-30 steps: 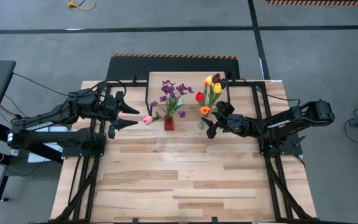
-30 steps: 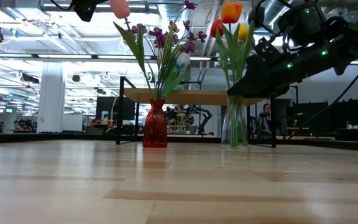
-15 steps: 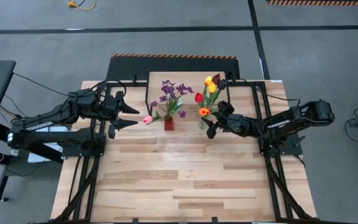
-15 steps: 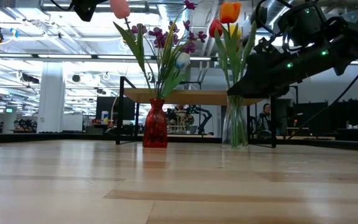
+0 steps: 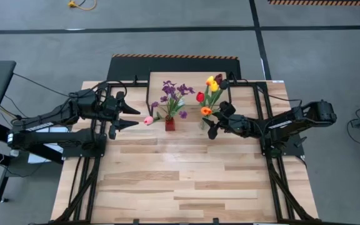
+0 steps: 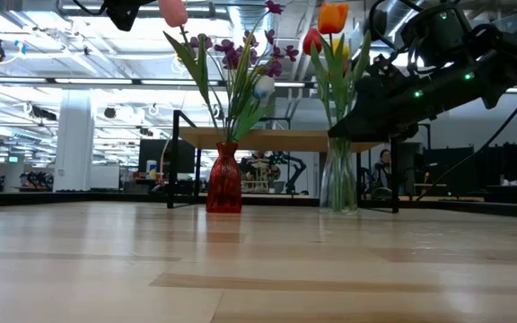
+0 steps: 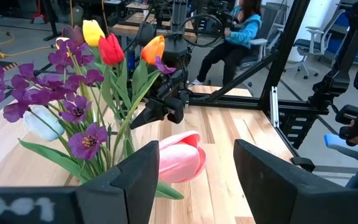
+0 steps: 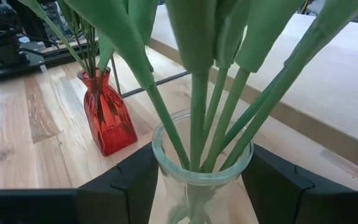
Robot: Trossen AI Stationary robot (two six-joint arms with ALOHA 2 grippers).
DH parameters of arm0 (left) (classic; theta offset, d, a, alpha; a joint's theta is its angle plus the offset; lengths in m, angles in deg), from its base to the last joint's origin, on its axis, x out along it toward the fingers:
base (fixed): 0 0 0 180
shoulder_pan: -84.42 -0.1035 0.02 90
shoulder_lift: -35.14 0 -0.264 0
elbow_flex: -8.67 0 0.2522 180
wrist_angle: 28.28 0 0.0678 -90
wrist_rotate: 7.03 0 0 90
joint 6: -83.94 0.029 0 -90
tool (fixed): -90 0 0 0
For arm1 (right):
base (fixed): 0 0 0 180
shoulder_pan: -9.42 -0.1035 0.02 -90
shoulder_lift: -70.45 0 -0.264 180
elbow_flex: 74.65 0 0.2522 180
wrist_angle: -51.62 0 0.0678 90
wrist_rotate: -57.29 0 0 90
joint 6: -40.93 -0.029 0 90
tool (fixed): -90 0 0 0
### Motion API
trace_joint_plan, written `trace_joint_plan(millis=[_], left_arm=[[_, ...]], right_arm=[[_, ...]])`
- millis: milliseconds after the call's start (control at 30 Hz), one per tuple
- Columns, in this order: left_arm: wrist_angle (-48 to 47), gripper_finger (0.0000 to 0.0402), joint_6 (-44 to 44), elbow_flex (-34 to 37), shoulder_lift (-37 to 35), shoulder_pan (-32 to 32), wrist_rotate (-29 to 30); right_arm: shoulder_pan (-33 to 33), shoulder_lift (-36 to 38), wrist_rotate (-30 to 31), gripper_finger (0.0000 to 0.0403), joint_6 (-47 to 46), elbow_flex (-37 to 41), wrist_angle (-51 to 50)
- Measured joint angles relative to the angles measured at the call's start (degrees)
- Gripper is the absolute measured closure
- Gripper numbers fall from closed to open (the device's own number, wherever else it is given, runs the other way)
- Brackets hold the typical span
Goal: Pick and place flowers into a vace then onto a shelf
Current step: Put the transparent vase with flowers on the shelf
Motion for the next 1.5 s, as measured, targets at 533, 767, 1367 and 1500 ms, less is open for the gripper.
trace_joint_plan(millis=[533, 767, 1367, 1500], left_arm=[[0.0, 0.0205, -0.04, 0.0, 0.0, 0.01, -0.02], [0.0, 0.0205, -0.07, 0.0, 0.0, 0.01, -0.01], [0.0, 0.0205, -0.39, 0.0, 0.0, -0.01, -0.02], [0.0, 0.0205, -0.39, 0.0, -0.02, 0.0, -0.02]], right_arm=[[-0.07, 0.02, -1.54, 0.0202, -0.76, 0.0, 0.02], [-0.09, 0.04, -2.31, 0.0221, -0.82, -0.02, 0.0], [-0.79, 4.3, -4.94, 0.0215, -3.32, 0.0, -5.75], [-1.55, 8.37, -4.87, 0.0213, -3.86, 0.07, -10.84]])
